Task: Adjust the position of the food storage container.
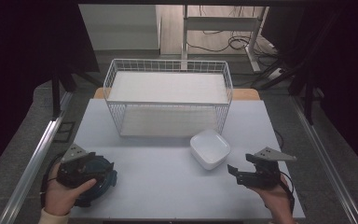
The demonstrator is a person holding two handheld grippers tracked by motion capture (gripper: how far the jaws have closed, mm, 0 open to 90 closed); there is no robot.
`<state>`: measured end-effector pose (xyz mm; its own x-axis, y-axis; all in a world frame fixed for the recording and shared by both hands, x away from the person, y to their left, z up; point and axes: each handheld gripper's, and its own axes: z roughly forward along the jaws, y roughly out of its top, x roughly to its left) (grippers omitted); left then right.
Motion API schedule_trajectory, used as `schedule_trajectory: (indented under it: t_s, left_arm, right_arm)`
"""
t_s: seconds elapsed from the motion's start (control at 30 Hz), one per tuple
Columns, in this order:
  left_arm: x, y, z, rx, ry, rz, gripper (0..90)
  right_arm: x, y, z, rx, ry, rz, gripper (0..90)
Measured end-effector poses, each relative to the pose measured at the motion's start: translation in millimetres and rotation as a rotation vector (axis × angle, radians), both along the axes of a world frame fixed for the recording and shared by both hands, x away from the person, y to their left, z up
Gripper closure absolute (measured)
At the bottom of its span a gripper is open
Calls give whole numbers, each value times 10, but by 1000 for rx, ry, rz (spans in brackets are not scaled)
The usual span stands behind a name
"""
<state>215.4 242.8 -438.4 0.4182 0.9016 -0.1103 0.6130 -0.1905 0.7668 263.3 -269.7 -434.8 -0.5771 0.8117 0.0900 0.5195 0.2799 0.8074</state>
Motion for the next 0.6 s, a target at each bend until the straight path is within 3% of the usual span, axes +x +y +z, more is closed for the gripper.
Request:
schedule_trajectory:
  t_s: [0.6]
  left_arm:
    - [15, 65, -31, -14, 17, 17, 216]
  right_arm:
    - [-40, 3, 3, -40, 31, 6, 200]
